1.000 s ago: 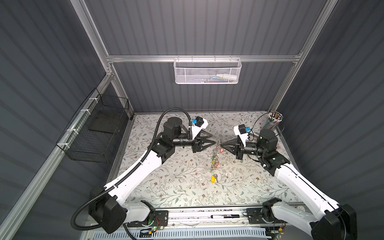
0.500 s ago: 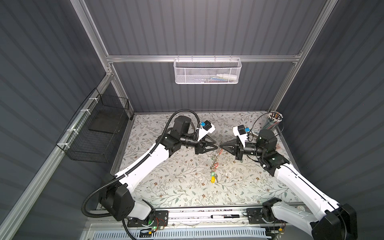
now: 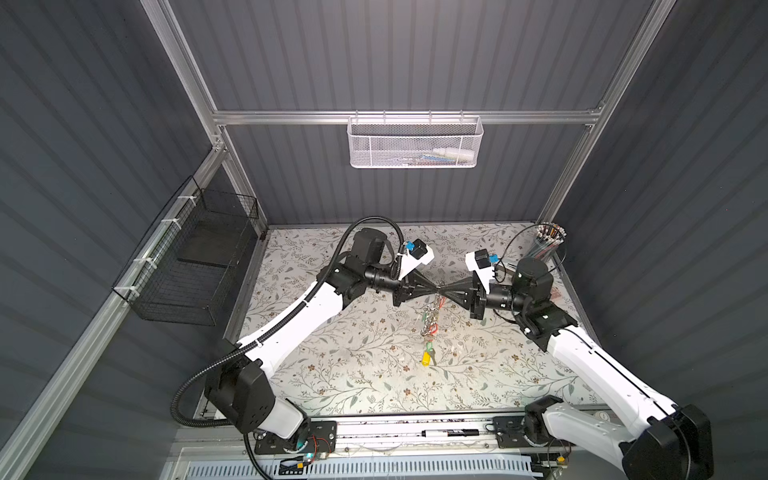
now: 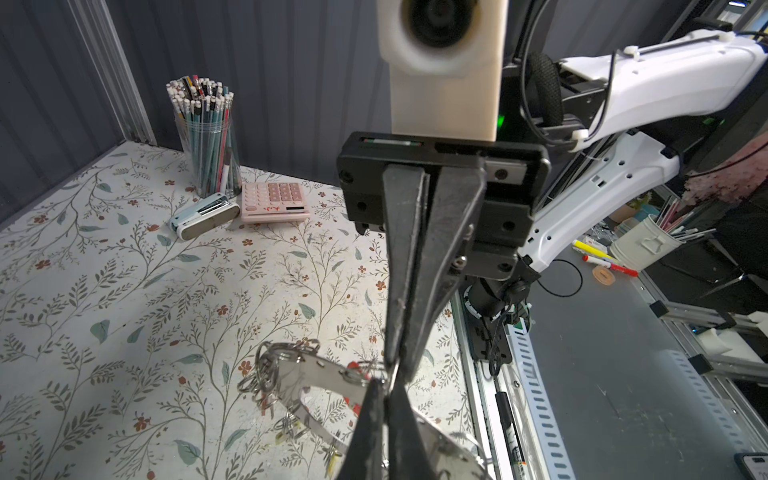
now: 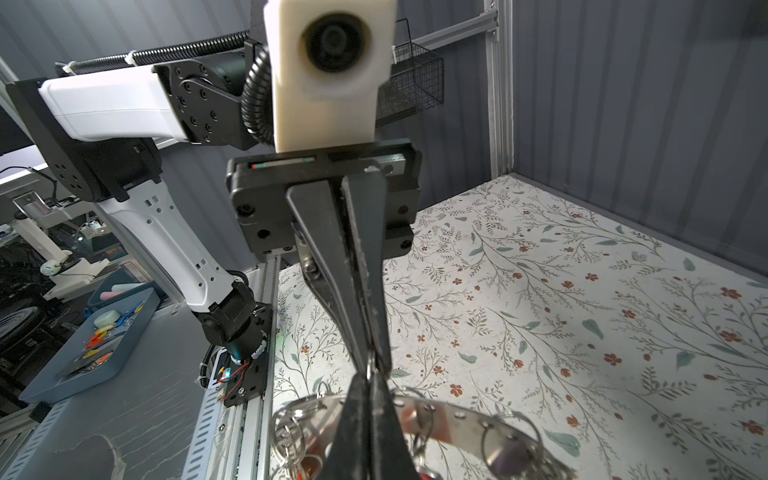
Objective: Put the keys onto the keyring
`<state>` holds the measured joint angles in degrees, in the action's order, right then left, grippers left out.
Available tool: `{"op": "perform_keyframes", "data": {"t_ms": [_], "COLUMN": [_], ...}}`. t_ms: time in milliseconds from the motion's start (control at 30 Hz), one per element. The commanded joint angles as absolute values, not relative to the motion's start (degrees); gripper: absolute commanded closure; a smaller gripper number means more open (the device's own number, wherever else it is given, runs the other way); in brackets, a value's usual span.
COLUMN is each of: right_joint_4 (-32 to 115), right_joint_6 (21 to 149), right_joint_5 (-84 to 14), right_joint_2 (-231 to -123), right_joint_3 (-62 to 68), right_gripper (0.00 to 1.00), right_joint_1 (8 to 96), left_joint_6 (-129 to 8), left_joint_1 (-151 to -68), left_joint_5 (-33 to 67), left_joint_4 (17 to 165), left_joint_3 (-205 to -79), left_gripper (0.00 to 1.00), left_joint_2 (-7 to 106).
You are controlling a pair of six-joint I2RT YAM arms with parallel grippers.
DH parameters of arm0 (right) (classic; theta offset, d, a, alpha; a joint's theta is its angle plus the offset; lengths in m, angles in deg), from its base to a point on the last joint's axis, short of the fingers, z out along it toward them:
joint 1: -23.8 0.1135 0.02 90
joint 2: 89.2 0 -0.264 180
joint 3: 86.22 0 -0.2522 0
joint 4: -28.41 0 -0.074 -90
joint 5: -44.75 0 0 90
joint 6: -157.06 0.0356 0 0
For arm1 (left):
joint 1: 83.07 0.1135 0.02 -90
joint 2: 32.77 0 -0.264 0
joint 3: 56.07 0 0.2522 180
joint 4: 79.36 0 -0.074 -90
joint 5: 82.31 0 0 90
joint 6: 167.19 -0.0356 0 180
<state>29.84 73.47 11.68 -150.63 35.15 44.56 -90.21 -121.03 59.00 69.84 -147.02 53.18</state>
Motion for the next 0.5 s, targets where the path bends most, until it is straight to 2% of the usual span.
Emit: {"op": "perform_keyframes", "data": {"t_ms": [0, 367, 467], "right_joint_4": [27.0, 25.7, 25.1], "right_joint_6": [73.9, 75.5, 76.1], "right_joint_5": [13.2, 13.1, 12.3], "right_joint_2": [-150.5, -149.9, -149.8], "right_joint_3": [33.5, 33.7, 34.0], "right_gripper": [1.0, 1.0, 0.92], "right_joint_1": [45.1, 45.1, 45.0], "left_joint_6": [-90.2, -81.5, -78.6], "left_joint_1": [-121.4, -121.4, -121.4], "left_joint_5": [59.3, 54.2, 51.4], "left_joint_4": [69.0, 84.2, 88.8], "left_joint_3": [-148.2, -139.4, -136.8], "left_gripper": [1.0, 1.0, 1.0], "left_joint_2": [53.6, 48.8, 47.4]}}
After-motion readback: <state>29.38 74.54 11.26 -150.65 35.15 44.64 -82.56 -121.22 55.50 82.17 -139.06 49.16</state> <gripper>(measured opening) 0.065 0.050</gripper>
